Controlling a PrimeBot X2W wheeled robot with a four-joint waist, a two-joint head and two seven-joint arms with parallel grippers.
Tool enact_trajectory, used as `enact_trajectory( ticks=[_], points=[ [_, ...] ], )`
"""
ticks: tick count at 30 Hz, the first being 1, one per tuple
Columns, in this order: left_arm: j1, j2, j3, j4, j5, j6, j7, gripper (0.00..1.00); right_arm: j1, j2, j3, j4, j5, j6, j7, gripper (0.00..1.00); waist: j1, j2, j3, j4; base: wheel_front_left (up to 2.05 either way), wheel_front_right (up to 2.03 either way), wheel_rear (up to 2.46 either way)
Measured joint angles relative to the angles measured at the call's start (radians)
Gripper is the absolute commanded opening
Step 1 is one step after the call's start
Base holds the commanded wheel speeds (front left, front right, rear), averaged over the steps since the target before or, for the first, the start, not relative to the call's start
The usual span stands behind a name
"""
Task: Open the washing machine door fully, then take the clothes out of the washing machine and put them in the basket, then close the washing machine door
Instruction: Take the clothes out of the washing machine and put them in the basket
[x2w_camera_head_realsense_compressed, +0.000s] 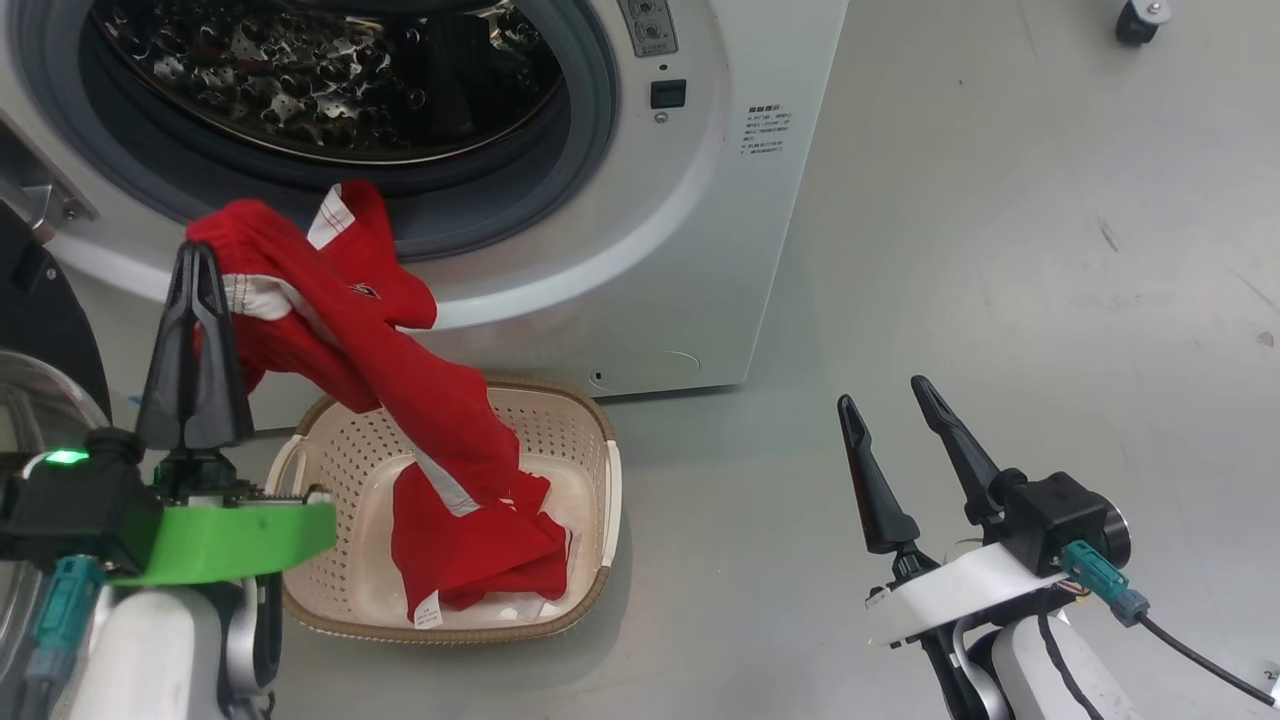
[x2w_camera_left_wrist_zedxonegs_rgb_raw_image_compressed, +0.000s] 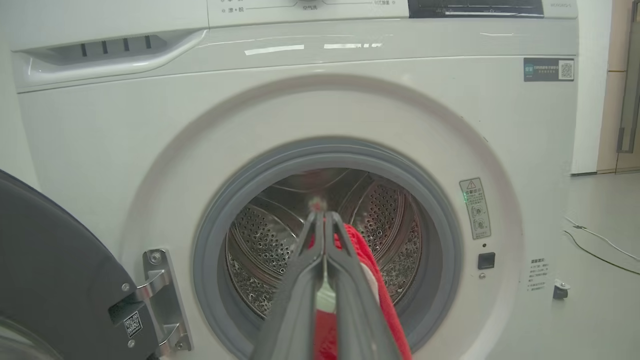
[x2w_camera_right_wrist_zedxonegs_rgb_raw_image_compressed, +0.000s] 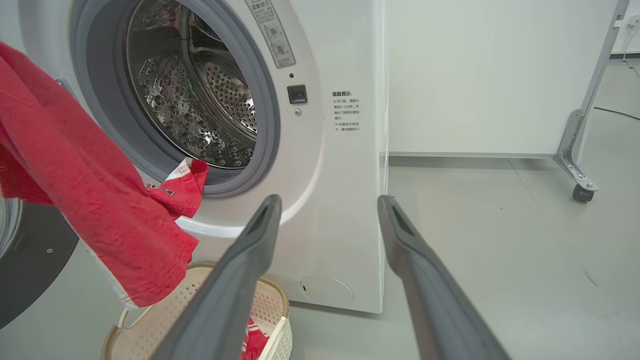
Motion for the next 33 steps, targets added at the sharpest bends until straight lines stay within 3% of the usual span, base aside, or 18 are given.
enact_trajectory(
  ticks=[14, 33],
  points=[
    [0.096, -0.03, -0.052, 0.057, 0.012, 0.008, 0.007, 0.0, 0.016, 0.0, 0.007, -0.022, -0.018, 0.001, 0.0, 1.0, 0.0, 0.0, 0.038, -0.002, 0.0, 0.0, 0.0],
    [0.053, -0.05, -0.051, 0.333, -0.021, -0.006, -0.006, 0.0, -0.039, 0.0, 0.019, -0.065, -0.017, 0.01, 0.0, 1.0, 0.0, 0.0, 0.202, -0.036, 0.0, 0.0, 0.0]
  ],
)
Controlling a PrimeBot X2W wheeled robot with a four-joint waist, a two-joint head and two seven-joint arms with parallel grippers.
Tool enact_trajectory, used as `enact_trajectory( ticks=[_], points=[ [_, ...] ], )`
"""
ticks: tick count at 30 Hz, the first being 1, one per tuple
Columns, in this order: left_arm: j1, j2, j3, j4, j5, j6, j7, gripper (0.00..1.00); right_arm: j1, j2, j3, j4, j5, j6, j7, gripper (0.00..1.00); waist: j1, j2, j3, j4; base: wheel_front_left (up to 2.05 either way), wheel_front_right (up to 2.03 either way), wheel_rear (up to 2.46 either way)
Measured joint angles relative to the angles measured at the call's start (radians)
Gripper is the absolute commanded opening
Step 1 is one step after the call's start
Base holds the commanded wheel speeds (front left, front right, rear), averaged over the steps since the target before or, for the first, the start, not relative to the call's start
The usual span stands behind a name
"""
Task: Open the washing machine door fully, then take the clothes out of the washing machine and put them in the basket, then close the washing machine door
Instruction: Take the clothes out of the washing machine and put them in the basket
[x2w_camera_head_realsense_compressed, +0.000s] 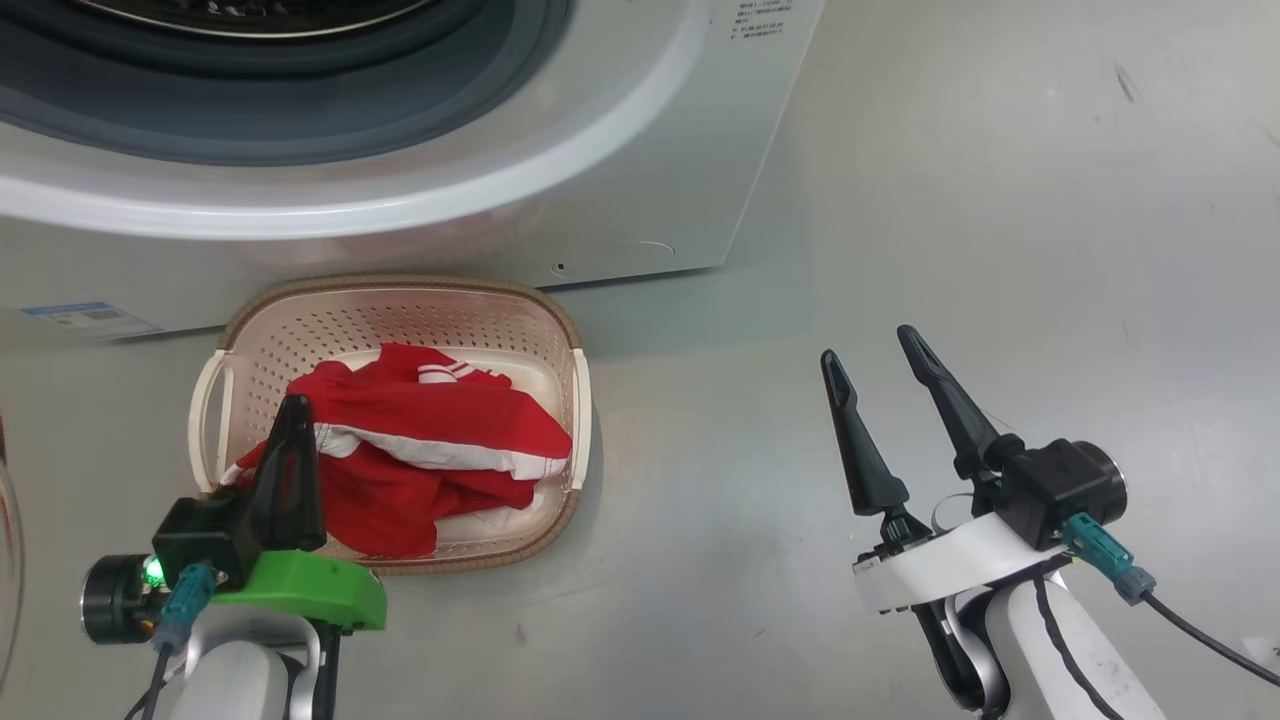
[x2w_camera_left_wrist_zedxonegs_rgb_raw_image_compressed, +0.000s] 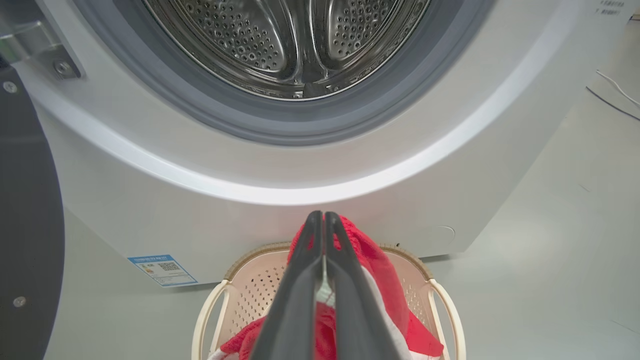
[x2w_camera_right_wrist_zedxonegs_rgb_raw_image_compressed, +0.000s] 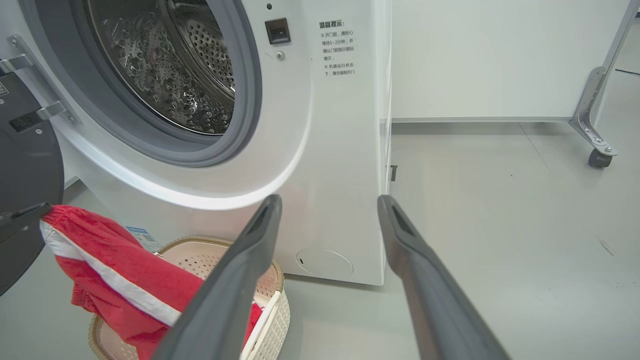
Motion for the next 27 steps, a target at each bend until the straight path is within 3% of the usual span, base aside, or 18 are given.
enact_trajectory(
  ticks=[18, 19, 22, 23, 27],
  points=[
    [-0.236, -0.016, -0.002, 0.392, -0.068, -0.058, 0.067, 0.0, -0.1, -0.001, 0.024, -0.008, 0.025, 0.016, 0.0, 1.0, 0.0001, 0.0, 0.148, -0.053, 0.0, 0.0, 0.0],
    [-0.249, -0.016, 0.0, 0.408, -0.068, -0.061, 0.068, 0.04, -0.102, -0.001, 0.026, -0.007, 0.028, 0.016, 0.0, 1.0, 0.0001, 0.0, 0.153, -0.058, 0.0, 0.0, 0.0],
    [-0.28, -0.017, 0.005, 0.45, -0.078, -0.066, 0.078, 0.91, -0.114, -0.001, 0.027, -0.004, 0.035, 0.016, 0.0, 1.0, 0.0001, 0.0, 0.166, -0.071, 0.0, 0.0, 0.0],
    [-0.288, -0.018, 0.015, 0.46, -0.085, -0.066, 0.077, 1.0, -0.116, -0.001, 0.028, -0.004, 0.038, 0.016, 0.0, 1.0, 0.0001, 0.0, 0.17, -0.075, 0.0, 0.0, 0.0],
    [-0.327, -0.019, 0.023, 0.508, -0.1, -0.073, 0.076, 1.0, -0.118, -0.001, 0.022, 0.001, 0.039, 0.016, 0.0, 1.0, 0.0001, 0.0, 0.181, -0.086, 0.0, 0.0, 0.0]
  ],
)
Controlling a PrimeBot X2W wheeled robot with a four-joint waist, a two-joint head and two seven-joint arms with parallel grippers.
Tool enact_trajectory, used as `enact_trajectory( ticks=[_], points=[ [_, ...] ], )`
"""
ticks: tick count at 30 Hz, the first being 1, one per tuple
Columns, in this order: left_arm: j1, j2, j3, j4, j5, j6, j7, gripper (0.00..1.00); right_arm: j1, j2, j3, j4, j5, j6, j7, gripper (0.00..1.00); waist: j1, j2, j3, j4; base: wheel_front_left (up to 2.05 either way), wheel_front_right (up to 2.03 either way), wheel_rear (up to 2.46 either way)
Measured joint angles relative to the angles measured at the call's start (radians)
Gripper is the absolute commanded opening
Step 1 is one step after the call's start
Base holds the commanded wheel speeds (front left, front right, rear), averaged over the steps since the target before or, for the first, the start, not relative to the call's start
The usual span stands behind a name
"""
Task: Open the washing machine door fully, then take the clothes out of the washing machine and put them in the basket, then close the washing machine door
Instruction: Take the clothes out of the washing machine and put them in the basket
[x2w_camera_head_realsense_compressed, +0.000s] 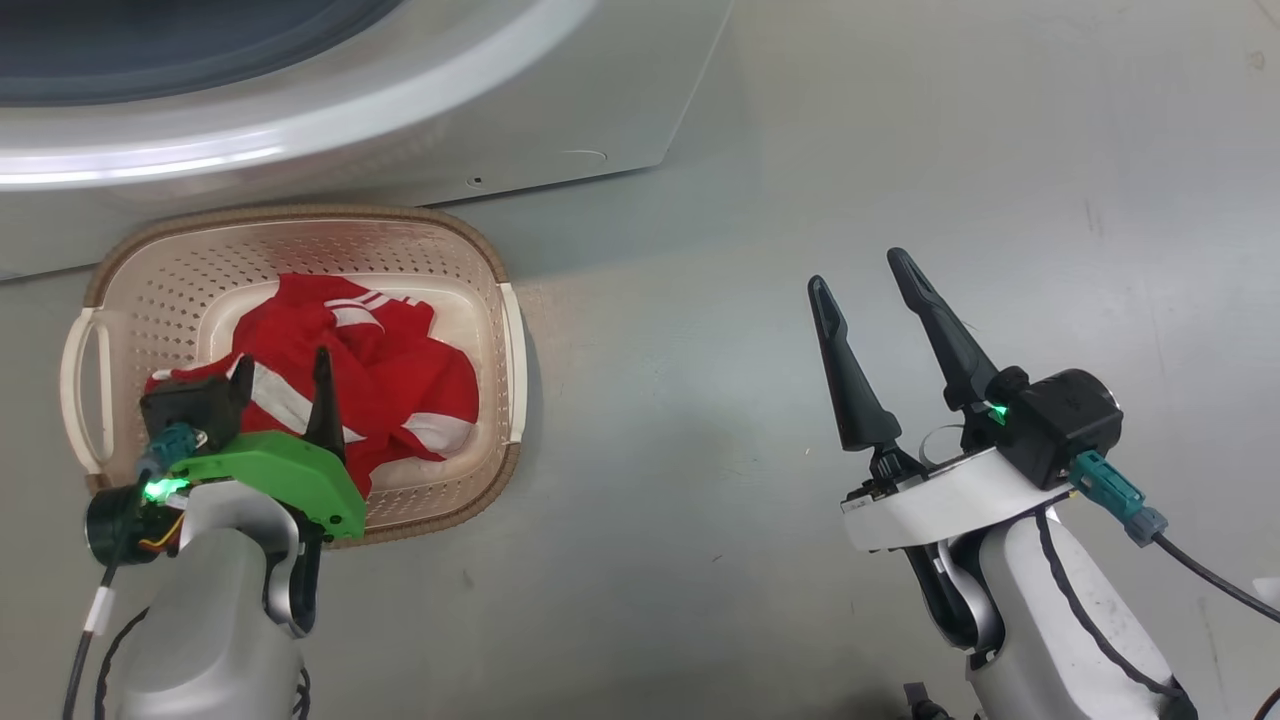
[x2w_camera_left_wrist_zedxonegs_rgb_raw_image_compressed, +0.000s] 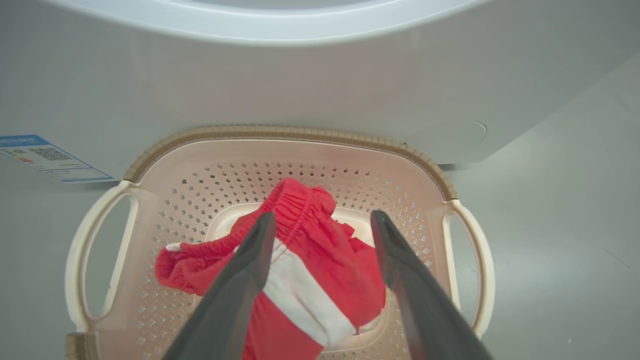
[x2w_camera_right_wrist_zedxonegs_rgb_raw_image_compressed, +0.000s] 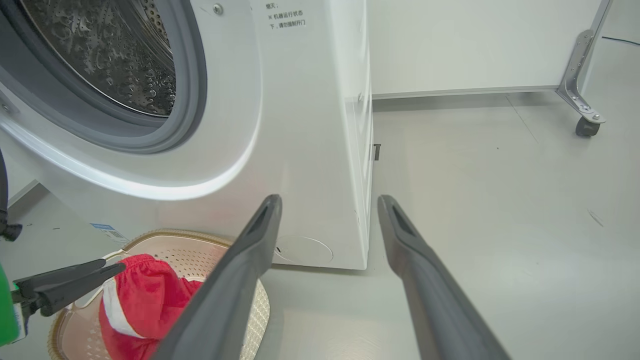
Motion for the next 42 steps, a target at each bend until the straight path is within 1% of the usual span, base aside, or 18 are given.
enact_trajectory(
  ticks=[7, 12, 15, 21, 26, 30, 35, 42],
  points=[
    [-0.03, 0.0, 0.012, 0.062, -0.003, 0.0, -0.024, 1.0, -0.014, 0.0, -0.001, 0.004, 0.009, 0.0, 0.0, 1.0, 0.0, 0.0, 0.002, -0.002, 0.0, 0.0, 0.0],
    [-0.034, 0.0, 0.013, 0.091, -0.003, -0.01, -0.053, 1.0, -0.015, 0.0, -0.006, 0.018, 0.01, 0.0, 0.0, 1.0, 0.0, 0.0, -0.01, 0.002, 0.0, 0.0, 0.0],
    [-0.034, -0.001, 0.019, 0.095, -0.003, -0.018, -0.063, 1.0, -0.015, 0.0, -0.013, 0.024, 0.01, -0.001, 0.0, 1.0, 0.0, 0.0, -0.023, 0.006, 0.0, 0.0, 0.0],
    [-0.034, -0.006, 0.028, 0.075, -0.002, -0.018, -0.081, 1.0, -0.014, 0.0, -0.041, 0.037, 0.006, -0.008, 0.0, 1.0, 0.0, 0.0, -0.055, 0.021, 0.0, 0.0, 0.0],
    [-0.033, -0.013, 0.029, 0.001, 0.008, -0.027, -0.083, 1.0, -0.01, 0.0, -0.076, 0.054, -0.003, -0.009, 0.0, 1.0, 0.0, 0.0, -0.089, 0.039, 0.0, 0.0, 0.0],
    [-0.033, -0.015, 0.062, -0.145, 0.019, -0.026, -0.083, 1.0, -0.006, -0.003, -0.091, 0.061, -0.009, -0.01, 0.0, 1.0, 0.0, 0.0, -0.122, 0.056, 0.0, 0.0, 0.0],
    [-0.017, -0.016, 0.07, -0.259, 0.059, -0.026, -0.083, 1.0, 0.021, -0.003, -0.104, 0.072, -0.011, -0.01, 0.0, 1.0, 0.0, 0.0, -0.169, 0.075, 0.0, 0.0, 0.0],
    [0.057, -0.018, 0.062, -0.356, 0.098, -0.025, -0.083, 1.0, 0.048, -0.002, -0.105, 0.085, -0.022, -0.009, 0.0, 1.0, -0.0001, 0.0, -0.235, 0.097, 0.0, 0.0, 0.0]
  ],
)
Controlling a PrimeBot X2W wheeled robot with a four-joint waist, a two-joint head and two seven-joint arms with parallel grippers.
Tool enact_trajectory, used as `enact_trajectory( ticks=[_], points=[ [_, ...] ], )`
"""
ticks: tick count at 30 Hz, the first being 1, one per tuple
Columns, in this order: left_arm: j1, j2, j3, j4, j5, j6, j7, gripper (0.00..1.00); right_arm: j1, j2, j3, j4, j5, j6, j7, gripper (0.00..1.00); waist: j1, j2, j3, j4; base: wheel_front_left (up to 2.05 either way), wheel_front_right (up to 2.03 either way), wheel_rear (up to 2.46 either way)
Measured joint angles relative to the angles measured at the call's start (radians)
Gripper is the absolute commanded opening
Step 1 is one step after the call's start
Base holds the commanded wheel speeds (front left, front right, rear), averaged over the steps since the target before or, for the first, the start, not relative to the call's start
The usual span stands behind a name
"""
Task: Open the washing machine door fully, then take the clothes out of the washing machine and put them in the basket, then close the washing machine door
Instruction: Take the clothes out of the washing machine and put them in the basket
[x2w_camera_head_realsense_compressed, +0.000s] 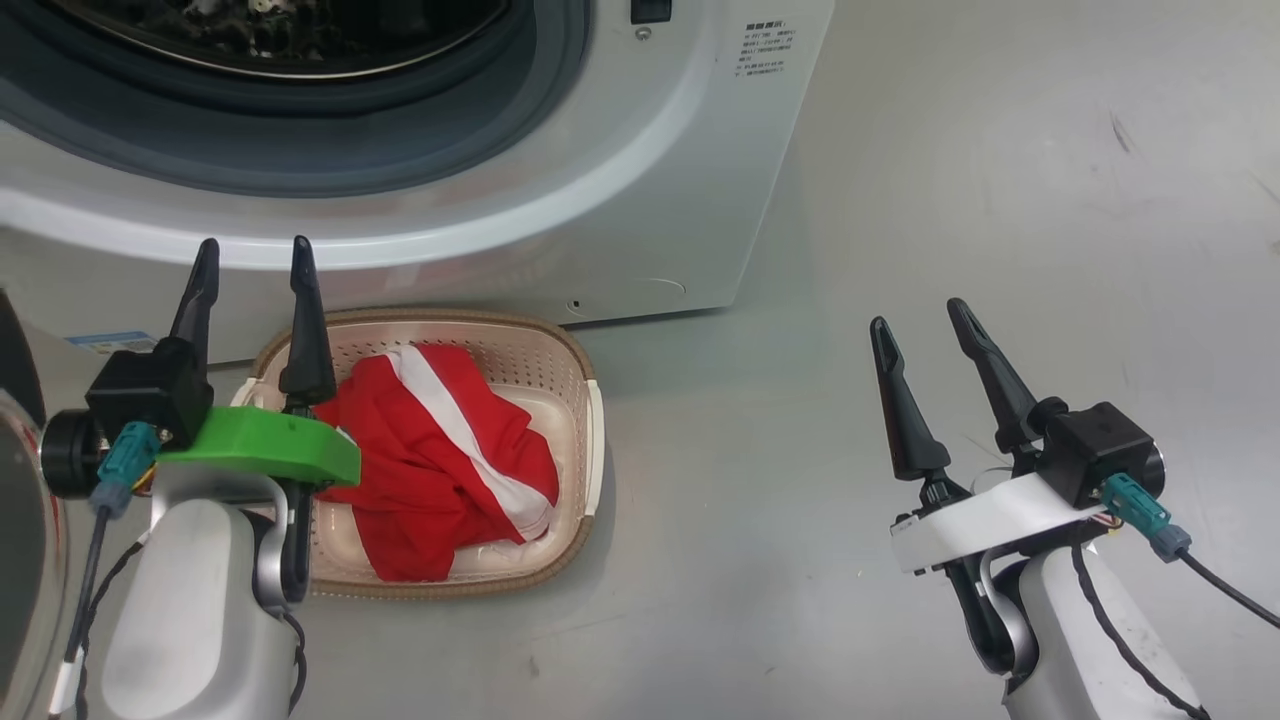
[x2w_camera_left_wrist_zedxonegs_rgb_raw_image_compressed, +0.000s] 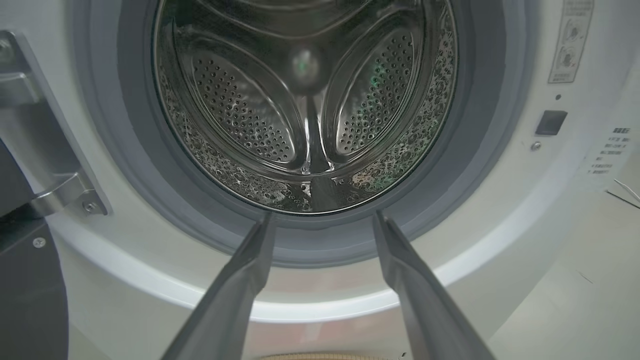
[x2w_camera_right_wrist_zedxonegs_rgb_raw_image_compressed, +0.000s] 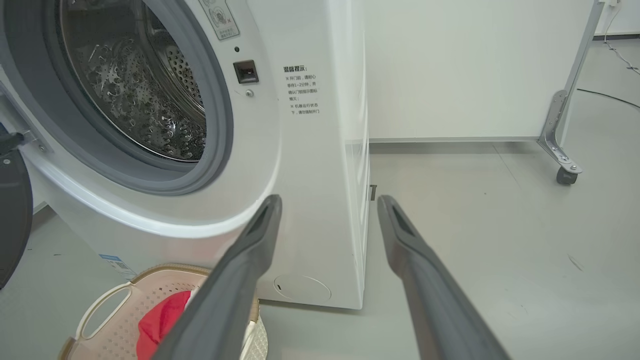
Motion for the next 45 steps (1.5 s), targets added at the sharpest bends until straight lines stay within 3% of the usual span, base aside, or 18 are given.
enact_trajectory(
  ticks=[13, 28, 45],
  points=[
    [0.169, -0.001, -0.044, -0.131, 0.033, 0.015, 0.0, 1.0, 0.072, 0.0, -0.038, 0.005, -0.025, -0.002, 0.0, 1.0, 0.0, 0.0, -0.125, 0.024, 0.0, 0.0, 0.0],
    [0.342, -0.001, -0.101, -0.179, 0.036, 0.034, 0.0, 1.0, 0.177, 0.003, -0.067, -0.001, -0.032, -0.027, 0.0, 1.0, 0.0, 0.0, -0.228, 0.041, 0.0, 0.0, 0.0],
    [0.43, 0.0, -0.14, -0.237, 0.04, 0.062, 0.033, 1.0, 0.232, 0.006, -0.058, -0.022, -0.05, -0.038, 0.0, 1.0, 0.0, 0.0, -0.271, 0.042, 0.0, 0.0, 0.0]
  ],
)
